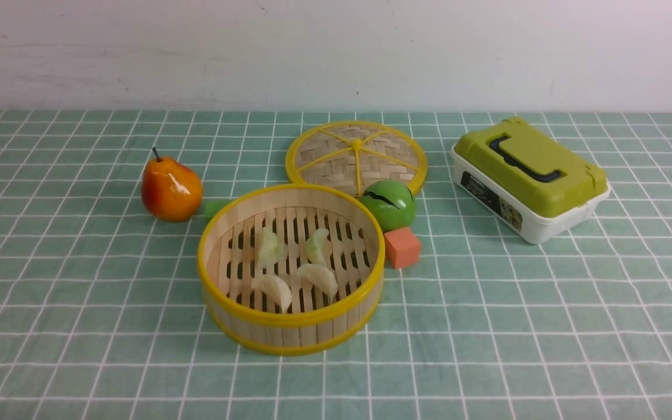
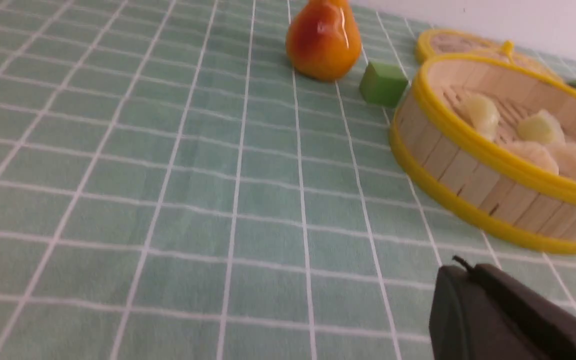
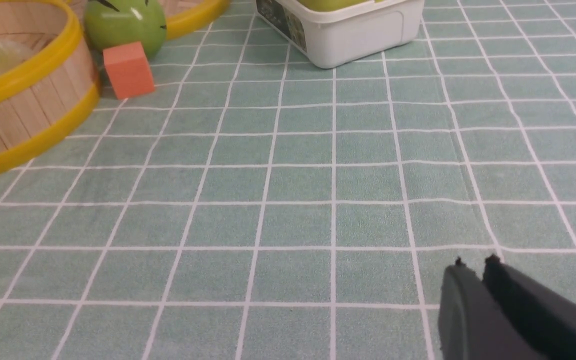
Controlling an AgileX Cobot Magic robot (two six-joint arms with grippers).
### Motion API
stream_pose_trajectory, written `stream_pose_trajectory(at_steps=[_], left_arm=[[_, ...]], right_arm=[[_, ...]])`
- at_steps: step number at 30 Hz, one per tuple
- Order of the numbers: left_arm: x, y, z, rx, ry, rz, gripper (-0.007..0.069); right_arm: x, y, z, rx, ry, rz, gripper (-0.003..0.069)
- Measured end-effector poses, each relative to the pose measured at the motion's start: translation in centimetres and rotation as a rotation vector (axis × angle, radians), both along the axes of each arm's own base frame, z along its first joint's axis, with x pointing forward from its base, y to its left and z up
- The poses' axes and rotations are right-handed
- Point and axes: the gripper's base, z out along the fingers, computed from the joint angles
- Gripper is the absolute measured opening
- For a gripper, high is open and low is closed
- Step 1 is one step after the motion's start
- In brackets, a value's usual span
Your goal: Put the dumplings into the steamer on the table with the blue tablecloth.
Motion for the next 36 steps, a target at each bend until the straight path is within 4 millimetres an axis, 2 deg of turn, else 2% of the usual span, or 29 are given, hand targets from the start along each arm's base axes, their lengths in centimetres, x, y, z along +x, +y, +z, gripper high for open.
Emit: stream_pose_trajectory(at_steps=[4,14,36], left_arm=[[-0.2,-0.18,-0.68,0.036,0.065,-0.032,-0.0014],[-0.2,-0.14,-0.71,0.108,0.059,-0.048,-0.0014],[-0.2,-0.1,-0.72,0.102,0.062,-0.041,-0.0014]], right_arm=[[0.0,0.0,0.0,0.0,0.0,0.0,0.0057],[0.0,0.0,0.0,0.0,0.0,0.0,0.0074],[0.0,0.0,0.0,0.0,0.0,0.0,0.0098]])
